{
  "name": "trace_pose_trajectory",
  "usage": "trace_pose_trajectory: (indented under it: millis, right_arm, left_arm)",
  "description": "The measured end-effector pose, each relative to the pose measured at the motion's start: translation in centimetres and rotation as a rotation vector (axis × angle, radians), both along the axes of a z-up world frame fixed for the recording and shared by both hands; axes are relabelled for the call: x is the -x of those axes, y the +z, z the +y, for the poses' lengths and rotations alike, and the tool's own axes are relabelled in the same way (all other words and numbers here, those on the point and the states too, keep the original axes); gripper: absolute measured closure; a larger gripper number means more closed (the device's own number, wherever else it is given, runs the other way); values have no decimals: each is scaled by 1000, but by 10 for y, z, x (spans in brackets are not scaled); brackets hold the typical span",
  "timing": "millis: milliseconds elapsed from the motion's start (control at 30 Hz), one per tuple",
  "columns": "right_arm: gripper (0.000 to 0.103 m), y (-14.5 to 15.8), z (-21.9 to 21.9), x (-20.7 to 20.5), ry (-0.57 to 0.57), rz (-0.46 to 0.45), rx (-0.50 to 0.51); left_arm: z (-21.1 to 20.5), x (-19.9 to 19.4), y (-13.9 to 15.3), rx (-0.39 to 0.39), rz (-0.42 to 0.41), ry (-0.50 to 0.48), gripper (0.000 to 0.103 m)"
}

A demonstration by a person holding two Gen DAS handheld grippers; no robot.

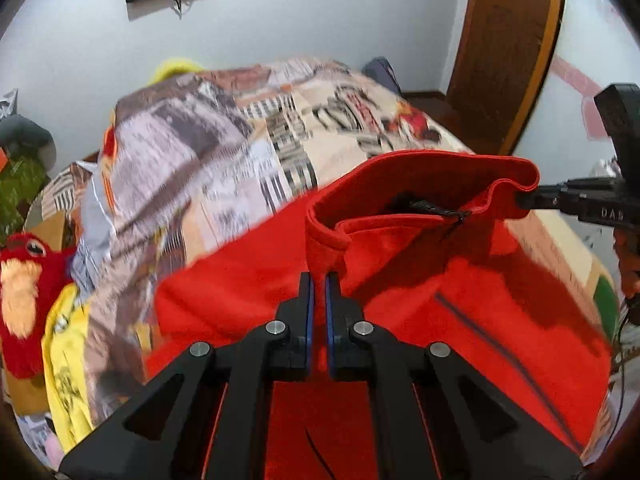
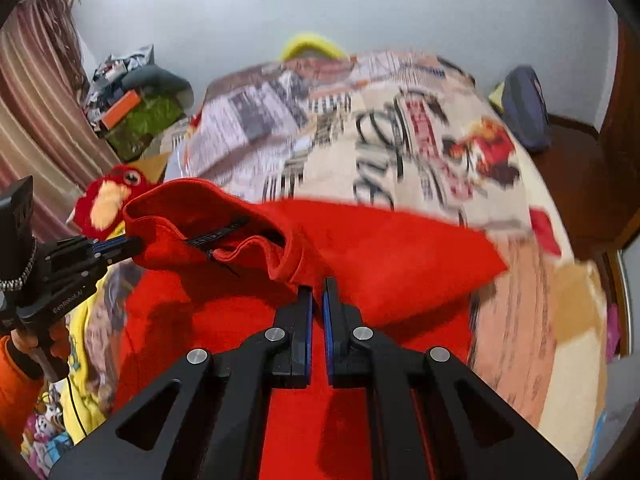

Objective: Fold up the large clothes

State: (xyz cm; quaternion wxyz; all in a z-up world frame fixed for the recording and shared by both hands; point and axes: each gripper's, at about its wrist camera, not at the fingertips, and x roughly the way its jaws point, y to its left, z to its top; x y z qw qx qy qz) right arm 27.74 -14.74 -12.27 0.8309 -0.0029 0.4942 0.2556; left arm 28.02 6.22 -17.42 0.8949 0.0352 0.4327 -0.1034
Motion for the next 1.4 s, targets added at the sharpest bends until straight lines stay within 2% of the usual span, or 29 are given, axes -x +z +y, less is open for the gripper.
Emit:
trace_pose_trajectory:
  millis: [233, 367, 400, 533, 633, 700, 800, 1000, 1067, 1133, 1200, 1233, 1367, 1400]
  right_arm:
    - [99, -37, -6, 35, 8, 81, 35]
    - [99, -47, -10, 50, 21, 103, 33]
    - [99, -47, -11, 53, 23, 101, 44]
    - [99, -38, -17, 60, 26, 53, 84]
    - [99, -25, -24, 56, 14, 29, 74]
    - [99, -17, -24, 49, 5, 12, 65]
    - [98, -3, -23, 32, -12, -7, 25]
    - [98, -2, -2, -3, 1, -16, -13]
    - [97, -11, 7, -11, 15, 0, -9]
    - [90, -25, 16, -19, 31, 37, -5]
    - [76, -43, 22, -23, 39, 79, 13]
    - [74, -52, 25, -24, 37, 92, 27]
    - [71, -87, 23, -22, 34, 187, 91]
    - [70, -92, 20, -19, 34, 207, 87]
  left_arm:
    - [-2, 32, -50, -12, 93, -16, 100]
    - [6, 38, -71, -4, 225, 19, 99]
    - [7, 42, -72, -5, 232, 23, 99]
    - [23, 50, -55, -6, 200, 50, 99]
    - [39, 48, -33, 8, 153, 90, 96]
    - [50, 40, -17, 18, 119, 123, 91]
    - [57, 22, -1, 37, 77, 142, 89]
    - [36, -25, 10, 78, 38, 93, 89]
    - [24, -38, 4, 86, 53, 68, 89]
    - [11, -50, -9, 93, 81, 41, 86]
    - [-3, -55, -29, 88, 111, 20, 84]
    - [-9, -55, -40, 82, 131, 9, 84]
    - [-20, -44, -81, 70, 220, -22, 83]
    - [-21, -37, -86, 59, 208, -21, 83]
